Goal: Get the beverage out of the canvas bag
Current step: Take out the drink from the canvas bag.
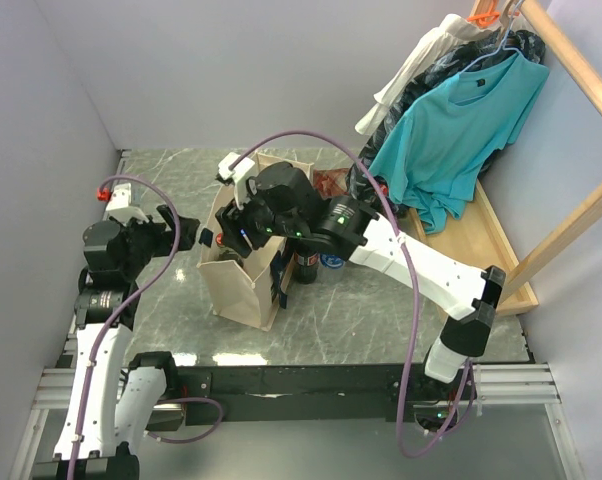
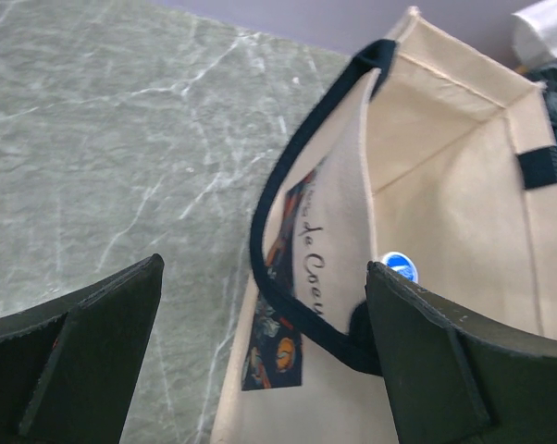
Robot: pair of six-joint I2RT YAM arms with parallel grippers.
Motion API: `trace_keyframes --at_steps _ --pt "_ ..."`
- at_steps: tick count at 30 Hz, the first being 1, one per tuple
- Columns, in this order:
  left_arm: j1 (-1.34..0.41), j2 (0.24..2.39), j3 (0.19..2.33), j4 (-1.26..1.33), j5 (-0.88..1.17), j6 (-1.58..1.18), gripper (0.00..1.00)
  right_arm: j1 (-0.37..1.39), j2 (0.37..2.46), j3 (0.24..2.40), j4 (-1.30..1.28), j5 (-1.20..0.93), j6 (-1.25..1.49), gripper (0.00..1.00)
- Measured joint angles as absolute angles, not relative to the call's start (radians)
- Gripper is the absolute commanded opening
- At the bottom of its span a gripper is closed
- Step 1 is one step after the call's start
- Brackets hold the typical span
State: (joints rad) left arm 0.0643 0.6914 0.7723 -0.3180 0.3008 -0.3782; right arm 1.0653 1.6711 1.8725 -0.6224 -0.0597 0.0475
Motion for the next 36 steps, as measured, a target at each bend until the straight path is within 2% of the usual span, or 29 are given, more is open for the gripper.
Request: trace_keyframes --at_steps 14,36 --pt "0.064 0.709 0.772 -0.293 0.476 -0.377 0.96 1.069 1.681 1.872 -0.613 -0.052 0.063 0.65" --pt "0.060 0.684 0.756 -0.368 0.438 -0.368 0.97 1.077 1.790 1.978 -0.654 -0.046 0.063 0.61"
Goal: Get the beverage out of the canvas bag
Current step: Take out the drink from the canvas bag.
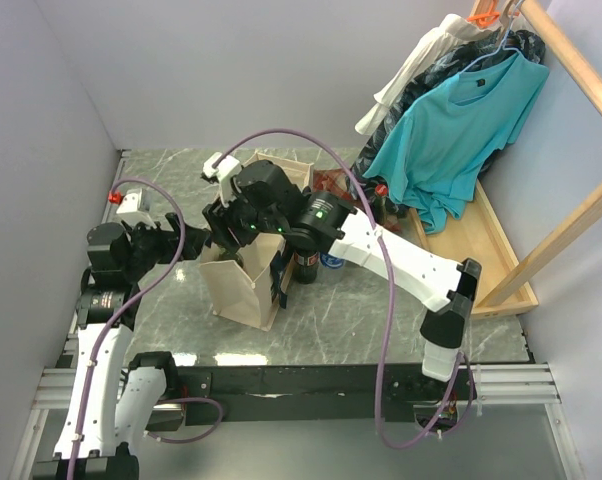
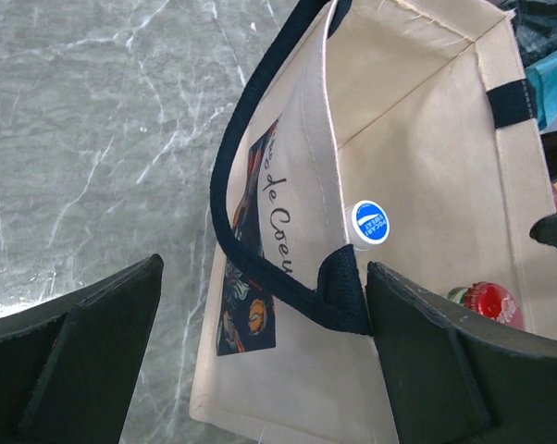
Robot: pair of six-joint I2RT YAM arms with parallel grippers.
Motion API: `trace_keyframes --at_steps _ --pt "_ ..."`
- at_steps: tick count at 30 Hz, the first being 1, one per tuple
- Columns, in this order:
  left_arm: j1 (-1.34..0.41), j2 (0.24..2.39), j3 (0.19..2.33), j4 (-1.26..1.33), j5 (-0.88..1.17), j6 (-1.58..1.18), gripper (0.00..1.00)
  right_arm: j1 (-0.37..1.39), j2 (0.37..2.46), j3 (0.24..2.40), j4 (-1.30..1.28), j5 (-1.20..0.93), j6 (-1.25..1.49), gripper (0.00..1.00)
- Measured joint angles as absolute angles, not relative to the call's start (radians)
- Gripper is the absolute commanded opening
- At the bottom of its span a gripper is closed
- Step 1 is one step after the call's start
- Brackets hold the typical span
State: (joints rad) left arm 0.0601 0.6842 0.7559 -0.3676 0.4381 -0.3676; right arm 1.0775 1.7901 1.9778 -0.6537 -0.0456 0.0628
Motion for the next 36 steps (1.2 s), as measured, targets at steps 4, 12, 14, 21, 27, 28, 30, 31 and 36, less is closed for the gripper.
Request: trace_keyframes --at_steps 4,12,14,21,27,28,30,31,36 --pt "0.043 0.684 0.756 -0.382 0.423 -0.368 0.97 1.078 1.834 2.035 -0.677 -0.044 0.063 0.61" --pt "-0.006 0.684 0.756 -0.387 0.373 -0.368 0.96 1.083 1.856 2.038 -0.730 -0.044 0.064 0.60" --pt "-0.017 0.684 0.756 -0.388 0.362 -0.368 0.96 1.085 1.856 2.038 -0.731 -0.045 0.067 0.60" --pt "-0.022 0.685 0.756 -0.390 0.331 -0.368 0.96 1.091 1.856 2.039 -0.735 -0.046 0.071 0.58" --pt "-0.023 0.686 0.756 -0.391 0.313 -0.368 0.97 1.091 1.883 2.068 -0.750 -0.045 0.071 0.57" --pt "-0.023 0.686 0.756 -0.391 0.311 -0.368 0.96 1.091 1.890 2.072 -0.752 -0.045 0.071 0.57" --pt "-0.023 0.689 0.756 -0.391 0.307 -0.368 0.96 1.091 1.905 2.078 -0.757 -0.045 0.071 0.57" --pt "-0.023 0.690 0.756 -0.391 0.306 -0.368 0.96 1.091 1.911 2.078 -0.758 -0.044 0.072 0.57" --pt "-0.023 0.691 0.756 -0.391 0.299 -0.368 0.96 1.091 1.924 2.078 -0.775 -0.043 0.074 0.54"
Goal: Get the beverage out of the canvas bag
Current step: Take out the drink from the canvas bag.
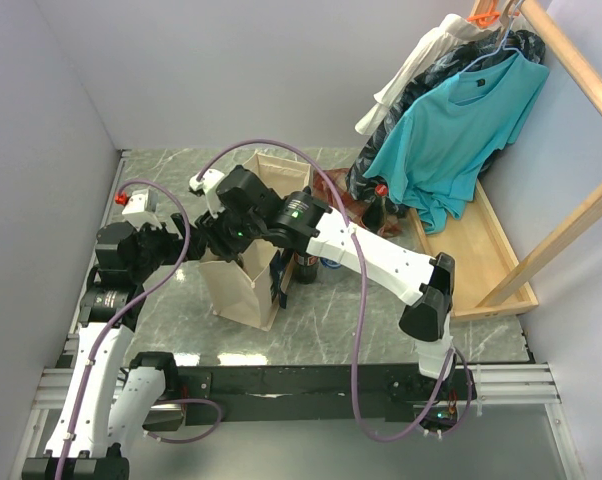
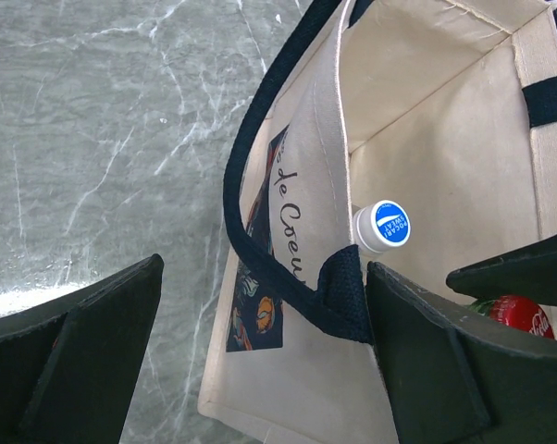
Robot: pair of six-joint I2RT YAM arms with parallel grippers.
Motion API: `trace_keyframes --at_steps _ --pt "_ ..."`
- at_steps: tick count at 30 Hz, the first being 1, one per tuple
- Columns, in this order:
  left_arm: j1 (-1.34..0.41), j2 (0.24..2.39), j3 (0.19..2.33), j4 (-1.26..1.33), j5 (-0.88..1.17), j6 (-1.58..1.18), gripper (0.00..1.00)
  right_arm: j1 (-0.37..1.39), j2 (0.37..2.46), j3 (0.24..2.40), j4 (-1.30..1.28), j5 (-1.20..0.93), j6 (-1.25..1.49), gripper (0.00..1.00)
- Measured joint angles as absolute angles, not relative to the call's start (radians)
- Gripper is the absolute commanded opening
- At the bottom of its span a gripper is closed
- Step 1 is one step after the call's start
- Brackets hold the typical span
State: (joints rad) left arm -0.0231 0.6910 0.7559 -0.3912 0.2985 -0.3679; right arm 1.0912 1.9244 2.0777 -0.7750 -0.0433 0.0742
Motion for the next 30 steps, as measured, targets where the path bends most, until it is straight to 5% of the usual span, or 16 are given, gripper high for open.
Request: trace_keyframes --at_steps 30 --pt "-0.023 0.691 0.756 -0.391 0.297 -0.368 0.96 1.092 1.958 2.125 -0.787 -0.015 0.073 0.48"
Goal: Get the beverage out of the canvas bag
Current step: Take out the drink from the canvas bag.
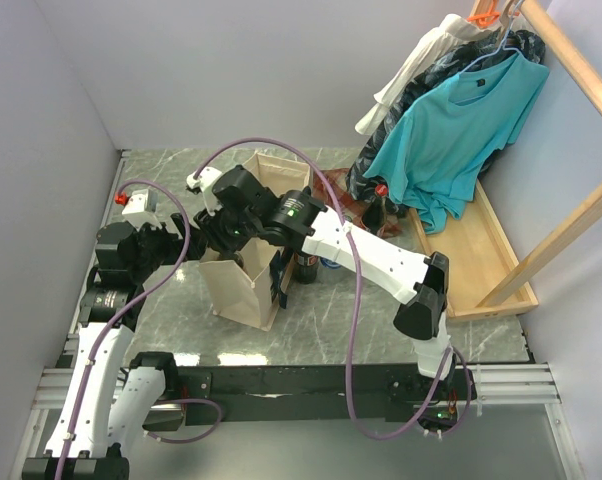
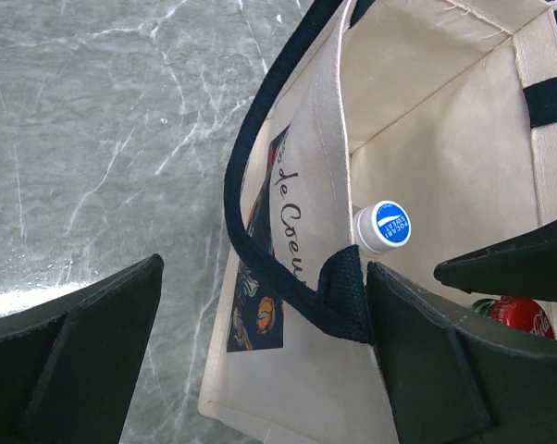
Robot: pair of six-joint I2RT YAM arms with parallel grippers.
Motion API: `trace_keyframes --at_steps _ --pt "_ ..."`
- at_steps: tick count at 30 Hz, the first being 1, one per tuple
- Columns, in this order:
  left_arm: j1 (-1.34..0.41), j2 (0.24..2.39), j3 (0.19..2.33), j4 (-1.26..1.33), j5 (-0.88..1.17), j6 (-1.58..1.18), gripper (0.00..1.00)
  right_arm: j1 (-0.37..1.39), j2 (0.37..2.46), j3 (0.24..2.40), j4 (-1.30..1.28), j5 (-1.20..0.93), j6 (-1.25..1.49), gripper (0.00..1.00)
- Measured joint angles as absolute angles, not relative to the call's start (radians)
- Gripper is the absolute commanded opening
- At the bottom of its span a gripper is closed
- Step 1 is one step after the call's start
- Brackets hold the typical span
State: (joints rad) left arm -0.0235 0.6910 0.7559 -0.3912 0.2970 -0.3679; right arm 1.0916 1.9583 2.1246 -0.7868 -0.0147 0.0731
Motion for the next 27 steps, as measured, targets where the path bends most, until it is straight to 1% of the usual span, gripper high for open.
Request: trace_keyframes --at_steps 3,4,6,7,11,12,13,14,18,19,24,27 --pt "-0.023 0.691 0.756 -0.391 0.297 -0.368 0.96 1.092 1.962 2.125 -0.787 -0.016 0.074 0.41" --pt "-0.023 0.691 0.756 -0.391 0.297 -0.368 0.96 1.092 1.964 2.125 -0.787 -0.016 0.073 0.37" --pt "-0.023 0.691 0.756 -0.391 0.297 -0.368 0.96 1.093 1.966 2.127 -0.785 -0.015 0.072 0.36" --pt "-0.023 0.691 0.756 -0.391 0.297 -0.368 0.96 1.093 1.967 2.127 -0.786 -0.012 0.070 0.32" --pt "-0.023 0.691 0.756 -0.391 0.297 -0.368 0.96 1.093 1.967 2.127 -0.786 -0.011 0.069 0.31" --pt "-0.023 0.691 0.756 -0.391 0.297 -0.368 0.96 1.093 1.967 2.128 -0.786 -0.011 0.069 0.32" --pt "-0.023 0.691 0.756 -0.391 0.297 -0.368 0.96 1.093 1.967 2.128 -0.787 -0.011 0.069 0.39" --pt "-0.023 0.691 0.756 -0.391 0.297 -0.368 0.96 1.093 1.967 2.128 -0.787 -0.011 0.069 0.44" --pt "-0.023 0.691 0.756 -0.391 0.297 -0.368 0.96 1.095 1.967 2.128 -0.789 -0.010 0.071 0.49" --pt "-0.023 0.691 0.756 -0.391 0.297 -0.368 0.96 1.095 1.967 2.128 -0.792 -0.005 0.070 0.54" --pt "-0.023 0.691 0.756 -0.391 0.297 -0.368 0.96 1.095 1.967 2.127 -0.796 0.015 0.071 0.55" --pt "-0.023 0.693 0.756 -0.391 0.297 -0.368 0.96 1.095 1.967 2.125 -0.796 0.022 0.071 0.54"
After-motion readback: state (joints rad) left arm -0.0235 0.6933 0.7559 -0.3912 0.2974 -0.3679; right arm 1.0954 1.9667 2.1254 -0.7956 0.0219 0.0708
